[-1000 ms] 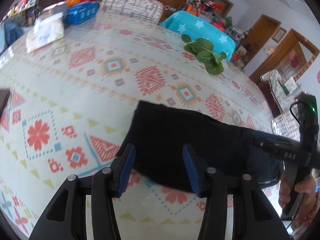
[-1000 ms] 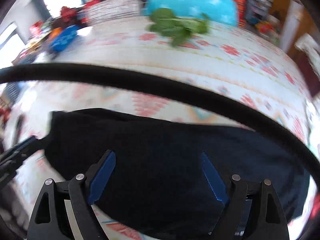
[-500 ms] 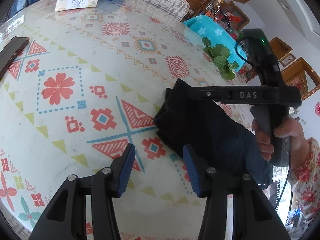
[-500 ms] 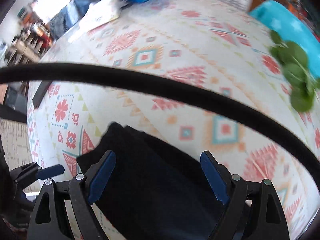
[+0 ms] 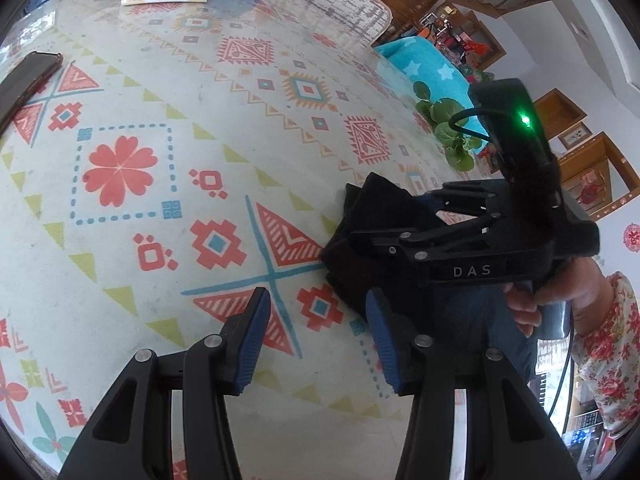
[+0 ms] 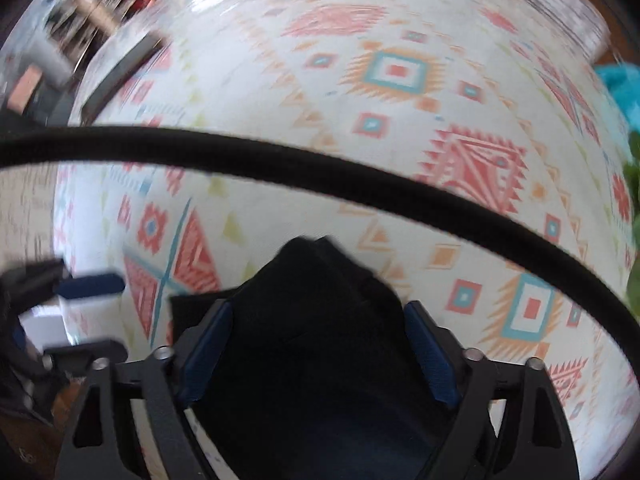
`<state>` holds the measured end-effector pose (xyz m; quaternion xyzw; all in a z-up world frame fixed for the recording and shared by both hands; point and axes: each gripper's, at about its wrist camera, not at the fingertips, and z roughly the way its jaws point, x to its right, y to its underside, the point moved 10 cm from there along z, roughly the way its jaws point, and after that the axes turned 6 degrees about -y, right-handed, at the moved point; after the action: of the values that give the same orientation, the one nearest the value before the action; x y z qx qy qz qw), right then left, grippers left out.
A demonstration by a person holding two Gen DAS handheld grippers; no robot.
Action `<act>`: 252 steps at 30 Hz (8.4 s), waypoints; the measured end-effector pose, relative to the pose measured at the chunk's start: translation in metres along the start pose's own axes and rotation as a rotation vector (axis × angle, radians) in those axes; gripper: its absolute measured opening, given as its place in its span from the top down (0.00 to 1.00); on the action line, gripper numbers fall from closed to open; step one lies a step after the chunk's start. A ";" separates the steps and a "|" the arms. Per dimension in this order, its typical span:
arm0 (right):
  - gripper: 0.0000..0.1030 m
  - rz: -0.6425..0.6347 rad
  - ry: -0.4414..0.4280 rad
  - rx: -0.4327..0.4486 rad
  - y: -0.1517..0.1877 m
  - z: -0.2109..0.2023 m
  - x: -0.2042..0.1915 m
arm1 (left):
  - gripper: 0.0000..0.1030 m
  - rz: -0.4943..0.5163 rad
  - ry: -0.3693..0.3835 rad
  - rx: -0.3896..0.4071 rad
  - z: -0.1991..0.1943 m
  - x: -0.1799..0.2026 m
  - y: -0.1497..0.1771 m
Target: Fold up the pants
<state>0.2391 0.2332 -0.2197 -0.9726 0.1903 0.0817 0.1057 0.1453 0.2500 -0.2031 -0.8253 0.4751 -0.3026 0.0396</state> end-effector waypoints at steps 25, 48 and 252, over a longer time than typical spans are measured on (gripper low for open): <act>0.66 0.166 -0.097 0.181 0.021 -0.080 0.015 | 0.76 0.106 0.288 -0.059 0.034 0.091 -0.031; 0.48 0.512 -0.074 0.388 0.188 -0.156 0.107 | 0.70 0.287 0.355 -0.125 0.055 0.258 0.049; 0.79 1.047 0.134 0.826 0.323 -0.211 0.081 | 0.84 0.891 0.289 -0.265 0.092 0.412 0.053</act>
<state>0.2131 -0.1378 -0.0882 -0.6346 0.6587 -0.0181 0.4038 0.3052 -0.1321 -0.1064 -0.4893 0.8172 -0.3046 -0.0063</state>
